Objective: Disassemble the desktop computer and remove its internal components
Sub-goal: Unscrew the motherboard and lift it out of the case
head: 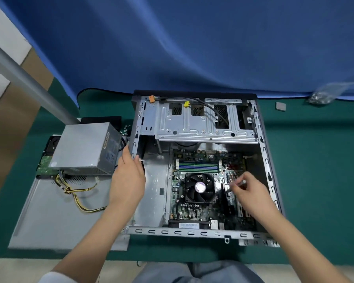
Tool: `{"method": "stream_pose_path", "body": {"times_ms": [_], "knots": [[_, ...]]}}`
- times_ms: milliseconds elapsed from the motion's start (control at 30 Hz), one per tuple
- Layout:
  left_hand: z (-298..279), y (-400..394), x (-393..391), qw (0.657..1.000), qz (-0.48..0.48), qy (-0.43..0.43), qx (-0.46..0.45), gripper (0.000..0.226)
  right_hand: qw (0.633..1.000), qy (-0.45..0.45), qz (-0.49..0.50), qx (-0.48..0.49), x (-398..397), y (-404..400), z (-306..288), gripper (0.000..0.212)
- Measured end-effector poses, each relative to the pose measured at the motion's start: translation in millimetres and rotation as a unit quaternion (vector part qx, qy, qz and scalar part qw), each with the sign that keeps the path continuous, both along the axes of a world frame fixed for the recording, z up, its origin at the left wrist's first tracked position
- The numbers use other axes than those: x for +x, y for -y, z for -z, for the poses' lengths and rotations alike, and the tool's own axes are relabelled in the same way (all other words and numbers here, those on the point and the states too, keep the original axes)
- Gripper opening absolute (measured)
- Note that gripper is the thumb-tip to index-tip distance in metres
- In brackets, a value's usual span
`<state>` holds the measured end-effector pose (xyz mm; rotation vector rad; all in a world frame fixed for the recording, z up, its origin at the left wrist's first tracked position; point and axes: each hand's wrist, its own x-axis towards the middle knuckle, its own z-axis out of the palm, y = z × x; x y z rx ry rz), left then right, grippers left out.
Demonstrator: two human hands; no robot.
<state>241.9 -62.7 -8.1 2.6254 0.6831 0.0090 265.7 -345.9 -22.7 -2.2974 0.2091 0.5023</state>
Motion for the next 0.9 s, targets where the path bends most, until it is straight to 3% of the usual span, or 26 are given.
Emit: {"method": "stream_pose_path", "body": {"times_ms": [100,367,900], "knots": [[1,0,0,1.000,-0.006,-0.001,-0.001,0.049,0.988,-0.055,-0.092,-0.115,-2,1,4,0.014],[5,0,1,1.000,-0.007,-0.003,0.025,0.047,0.921,-0.197,-0.229,-0.247,-4,3,13,0.013],[9,-2,2,0.999,0.001,0.001,0.038,0.049,0.916,-0.220,-0.219,-0.253,-2,1,14,0.014]]}}
